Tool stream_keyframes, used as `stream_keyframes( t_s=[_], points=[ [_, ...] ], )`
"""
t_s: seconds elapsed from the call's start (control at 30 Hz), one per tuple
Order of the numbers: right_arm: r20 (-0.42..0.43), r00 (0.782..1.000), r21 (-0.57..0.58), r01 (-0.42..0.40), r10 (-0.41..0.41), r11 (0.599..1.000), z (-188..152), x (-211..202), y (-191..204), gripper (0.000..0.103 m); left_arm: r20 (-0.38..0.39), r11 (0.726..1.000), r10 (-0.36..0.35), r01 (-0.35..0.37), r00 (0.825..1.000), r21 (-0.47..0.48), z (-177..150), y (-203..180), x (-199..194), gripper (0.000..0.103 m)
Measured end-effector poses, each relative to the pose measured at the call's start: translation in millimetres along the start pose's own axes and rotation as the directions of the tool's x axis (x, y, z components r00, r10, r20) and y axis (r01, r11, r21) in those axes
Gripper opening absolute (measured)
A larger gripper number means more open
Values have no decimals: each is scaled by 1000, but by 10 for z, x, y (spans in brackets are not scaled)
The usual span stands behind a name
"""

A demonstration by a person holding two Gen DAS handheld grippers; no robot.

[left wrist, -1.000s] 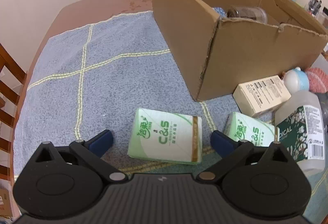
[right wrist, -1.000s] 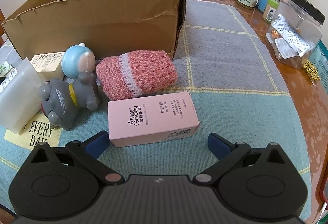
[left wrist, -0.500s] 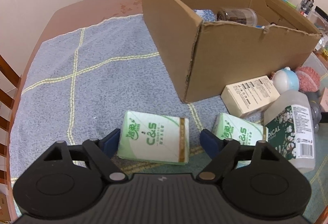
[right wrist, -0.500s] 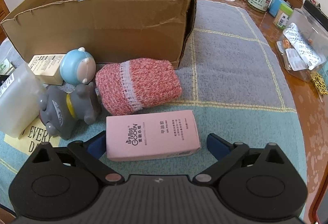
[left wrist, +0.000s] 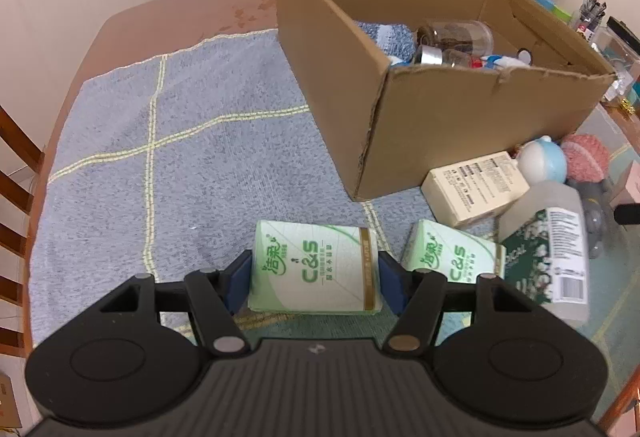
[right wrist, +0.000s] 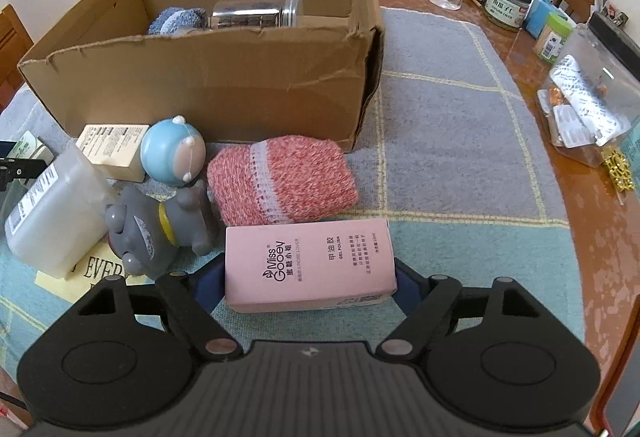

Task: Organize objects
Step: 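Carry the tissue pack and pink box into the cardboard box and release both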

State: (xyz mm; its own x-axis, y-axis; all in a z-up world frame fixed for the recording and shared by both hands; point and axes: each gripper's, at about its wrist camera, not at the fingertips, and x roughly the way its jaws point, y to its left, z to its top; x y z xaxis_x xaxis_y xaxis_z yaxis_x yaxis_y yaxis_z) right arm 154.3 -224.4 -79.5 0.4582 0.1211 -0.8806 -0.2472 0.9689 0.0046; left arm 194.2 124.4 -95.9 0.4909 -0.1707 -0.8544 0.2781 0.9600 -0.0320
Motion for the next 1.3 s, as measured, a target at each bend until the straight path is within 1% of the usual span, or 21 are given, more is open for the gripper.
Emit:
stream_keyframes(
  t_s=[0.17, 0.3, 0.4, 0.47, 0.63, 0.8, 0.9, 1.03, 1.13, 1.27, 1.3],
  points=[
    [2, 1000, -34, 8, -8, 999, 62, -195, -13, 85, -7, 999, -24, 25, 1000, 37, 71, -34, -258, 64],
    [23, 1000, -63, -4, 6, 998, 137, -403, -11, 85, -19, 998, -40, 41, 999, 57, 150, -89, -500, 64],
    [48, 998, -63, -38, 41, 997, 223, -557, -28, 85, 1, 996, -59, 59, 998, 63, 228, -140, -711, 64],
    [68, 996, -61, -59, 63, 996, 289, -659, -27, 85, 28, 996, -66, 64, 997, 67, 295, -173, -845, 64],
    [124, 987, -87, -93, 104, 992, 487, -855, 38, 85, 83, 994, -103, 99, 991, 56, 537, -230, -1030, 64],
    [165, 979, -114, -101, 119, 988, 745, -909, 114, 85, 117, 992, -104, 96, 988, 78, 845, -301, -1067, 64],
    [190, 973, -127, -107, 130, 986, 914, -930, 166, 86, 134, 991, -120, 110, 984, 81, 1038, -330, -1045, 64],
    [223, 966, -145, -97, 128, 985, 1158, -919, 236, 86, 159, 989, -118, 103, 980, 101, 1312, -379, -964, 64],
    [239, 963, -141, -91, 123, 986, 1314, -886, 260, 87, 169, 990, -117, 101, 979, 100, 1467, -397, -875, 64],
    [252, 963, -120, -69, 97, 990, 1411, -843, 262, 103, 170, 990, -119, 105, 978, 89, 1640, -404, -741, 64],
    [256, 962, -119, -68, 97, 991, 1409, -838, 258, 103, 171, 991, -117, 103, 978, 87, 1670, -406, -708, 65]
  ],
)
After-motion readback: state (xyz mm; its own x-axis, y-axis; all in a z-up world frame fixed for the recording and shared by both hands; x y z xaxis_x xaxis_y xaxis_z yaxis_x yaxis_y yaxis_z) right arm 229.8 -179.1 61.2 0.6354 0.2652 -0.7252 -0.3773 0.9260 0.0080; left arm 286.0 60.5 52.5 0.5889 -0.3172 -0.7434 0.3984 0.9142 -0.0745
